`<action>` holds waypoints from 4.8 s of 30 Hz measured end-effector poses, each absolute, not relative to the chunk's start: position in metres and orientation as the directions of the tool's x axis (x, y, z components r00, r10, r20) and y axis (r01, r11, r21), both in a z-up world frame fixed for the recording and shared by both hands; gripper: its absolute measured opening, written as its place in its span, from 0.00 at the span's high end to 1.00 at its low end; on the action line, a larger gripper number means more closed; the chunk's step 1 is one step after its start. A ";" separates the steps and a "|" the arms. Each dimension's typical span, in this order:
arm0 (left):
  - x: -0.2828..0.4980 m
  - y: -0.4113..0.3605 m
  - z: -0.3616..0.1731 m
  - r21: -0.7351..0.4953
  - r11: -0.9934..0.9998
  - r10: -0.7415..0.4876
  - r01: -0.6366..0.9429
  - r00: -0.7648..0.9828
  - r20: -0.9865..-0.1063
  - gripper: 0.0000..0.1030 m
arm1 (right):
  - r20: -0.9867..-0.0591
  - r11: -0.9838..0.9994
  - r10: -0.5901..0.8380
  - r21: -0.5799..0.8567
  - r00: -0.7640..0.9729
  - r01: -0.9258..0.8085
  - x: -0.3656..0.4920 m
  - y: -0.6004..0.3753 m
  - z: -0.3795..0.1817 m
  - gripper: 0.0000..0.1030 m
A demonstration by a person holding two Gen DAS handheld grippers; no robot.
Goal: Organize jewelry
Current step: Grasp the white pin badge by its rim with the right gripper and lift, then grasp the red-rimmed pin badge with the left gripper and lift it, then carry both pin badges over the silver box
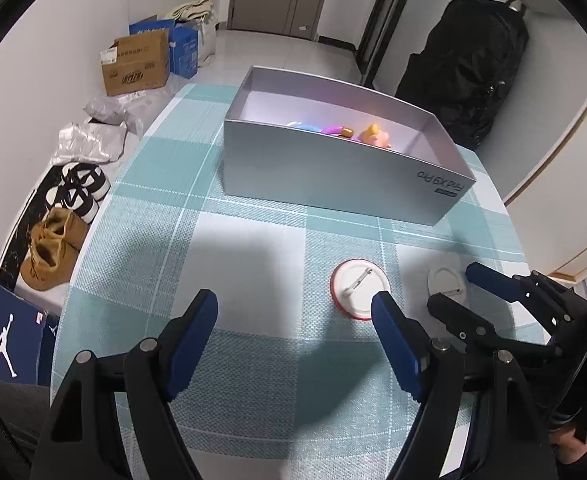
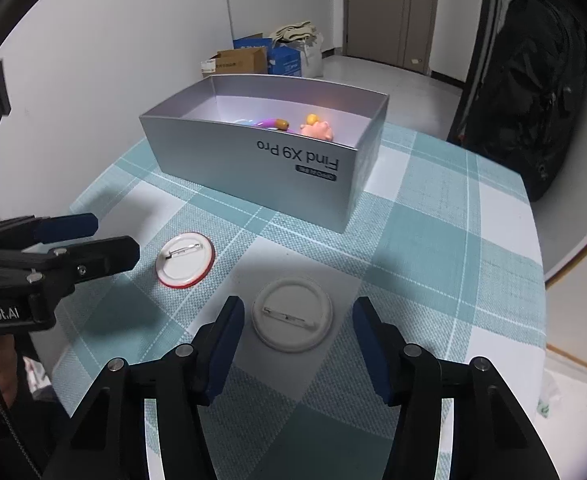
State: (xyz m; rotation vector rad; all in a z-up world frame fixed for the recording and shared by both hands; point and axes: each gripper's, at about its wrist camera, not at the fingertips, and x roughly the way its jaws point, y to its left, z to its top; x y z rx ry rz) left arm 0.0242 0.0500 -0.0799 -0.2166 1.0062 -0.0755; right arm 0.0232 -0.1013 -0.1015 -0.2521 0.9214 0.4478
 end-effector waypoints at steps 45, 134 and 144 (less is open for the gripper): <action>0.042 0.009 -0.087 -0.092 0.987 -0.145 0.135 0.458 -0.877 0.45 | -0.656 0.863 0.504 0.376 0.562 -0.337 0.050 -0.164 -0.052 0.60; 0.054 0.028 -0.076 -0.338 0.917 -0.395 0.213 0.356 -0.847 0.76 | -0.588 0.798 0.602 0.445 0.540 -0.406 0.065 -0.140 -0.037 0.60; 0.053 0.002 -0.089 -0.263 0.931 -0.341 0.252 0.351 -0.872 0.43 | -0.578 0.796 0.605 0.461 0.548 -0.393 0.065 -0.148 -0.038 0.60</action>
